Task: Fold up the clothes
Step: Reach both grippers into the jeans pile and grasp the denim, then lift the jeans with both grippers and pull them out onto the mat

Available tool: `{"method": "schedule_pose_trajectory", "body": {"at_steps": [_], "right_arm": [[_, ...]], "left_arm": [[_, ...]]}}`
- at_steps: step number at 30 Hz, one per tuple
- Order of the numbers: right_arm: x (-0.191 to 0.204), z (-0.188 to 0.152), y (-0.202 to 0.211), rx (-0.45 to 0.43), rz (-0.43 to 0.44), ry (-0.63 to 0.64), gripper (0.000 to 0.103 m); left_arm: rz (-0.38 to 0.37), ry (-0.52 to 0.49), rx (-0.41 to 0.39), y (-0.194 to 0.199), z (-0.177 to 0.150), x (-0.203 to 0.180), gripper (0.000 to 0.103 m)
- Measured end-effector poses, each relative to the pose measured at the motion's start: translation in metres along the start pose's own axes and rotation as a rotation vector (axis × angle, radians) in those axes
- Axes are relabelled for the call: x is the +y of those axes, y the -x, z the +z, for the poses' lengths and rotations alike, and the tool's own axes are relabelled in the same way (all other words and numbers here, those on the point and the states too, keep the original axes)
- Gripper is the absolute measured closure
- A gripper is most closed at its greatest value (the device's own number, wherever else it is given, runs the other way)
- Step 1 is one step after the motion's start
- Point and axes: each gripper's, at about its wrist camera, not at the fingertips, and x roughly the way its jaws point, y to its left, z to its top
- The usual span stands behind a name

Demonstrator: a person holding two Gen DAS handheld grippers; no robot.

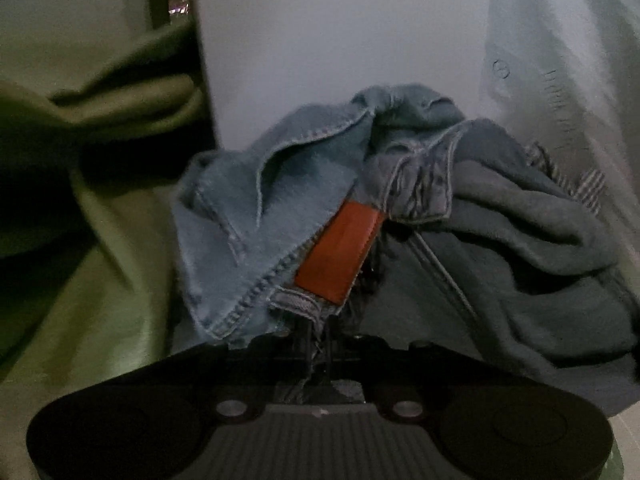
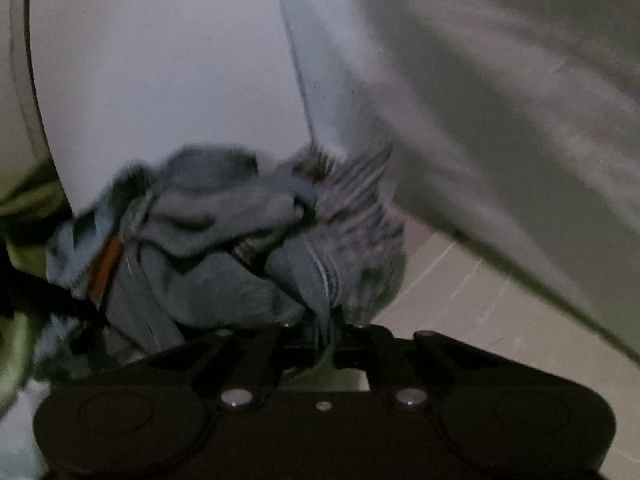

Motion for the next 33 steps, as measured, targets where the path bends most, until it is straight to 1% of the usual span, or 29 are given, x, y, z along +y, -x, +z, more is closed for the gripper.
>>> {"method": "schedule_pose_trajectory", "body": {"at_steps": [2, 5, 7, 10, 12, 13, 15, 16, 17, 18, 19, 21, 22, 23, 24, 25, 27, 32, 33], "right_arm": [[-0.003, 0.000, 0.029, -0.043, -0.024, 0.002, 0.099], [-0.010, -0.008, 0.074, -0.078, -0.049, -0.004, 0.099], [-0.017, -0.020, 0.099, -0.070, -0.065, -0.016, 0.099], [-0.037, -0.045, 0.115, 0.002, -0.098, -0.103, 0.098], [-0.052, -0.056, 0.113, 0.072, -0.099, -0.190, 0.098], [-0.057, -0.059, 0.110, 0.101, -0.098, -0.217, 0.097], [-0.057, -0.057, 0.106, 0.125, -0.103, -0.221, 0.093], [-0.055, -0.053, 0.103, 0.121, -0.116, -0.217, 0.086], [-0.053, -0.048, 0.101, 0.112, -0.129, -0.219, 0.074], [-0.053, -0.044, 0.100, 0.094, -0.134, -0.232, 0.065], [-0.052, -0.040, 0.099, 0.071, -0.135, -0.250, 0.054], [-0.050, -0.029, 0.094, 0.038, -0.112, -0.287, 0.051], [-0.049, -0.023, 0.090, 0.023, -0.098, -0.305, 0.044], [-0.047, -0.017, 0.085, 0.014, -0.081, -0.318, 0.035], [-0.046, -0.011, 0.080, 0.008, -0.063, -0.327, 0.031], [-0.044, -0.006, 0.072, 0.008, -0.038, -0.335, 0.029], [-0.042, 0.002, 0.054, 0.027, 0.002, -0.342, 0.029], [-0.027, 0.010, 0.009, 0.111, 0.022, -0.281, 0.026], [-0.025, 0.010, 0.001, 0.123, 0.027, -0.271, 0.026]], "left_arm": [[-0.016, -0.003, -0.011, 0.016, -0.004, 0.005, 0.097], [-0.041, -0.009, -0.017, 0.036, -0.011, 0.010, 0.096], [-0.063, -0.013, -0.004, 0.047, -0.021, 0.012, 0.096], [-0.062, -0.017, 0.018, 0.047, -0.029, 0.012, 0.094], [-0.059, -0.019, 0.033, 0.047, -0.034, 0.012, 0.068], [-0.058, -0.020, 0.040, 0.047, -0.037, 0.012, 0.062], [-0.055, -0.023, 0.055, 0.047, -0.042, 0.012, 0.036], [-0.046, -0.031, 0.051, 0.048, -0.042, 0.010, 0.029], [-0.033, -0.039, 0.042, 0.046, -0.040, 0.008, 0.019], [-0.027, -0.044, 0.038, 0.043, -0.036, 0.009, 0.017], [-0.021, -0.049, 0.035, 0.040, -0.033, 0.009, 0.017], [-0.012, -0.055, 0.041, 0.030, -0.027, 0.008, 0.012], [-0.008, -0.057, 0.053, 0.024, -0.026, 0.005, 0.012], [-0.005, -0.059, 0.065, 0.018, -0.025, 0.002, 0.012], [-0.001, -0.060, 0.077, 0.012, -0.024, -0.001, 0.012], [0.003, -0.062, 0.089, 0.005, -0.023, -0.004, 0.011], [0.010, -0.065, 0.113, -0.007, -0.020, -0.010, 0.009], [0.029, -0.073, 0.173, -0.039, -0.014, -0.024, 0.008], [0.035, -0.072, 0.175, -0.041, -0.015, -0.026, 0.008]]}}
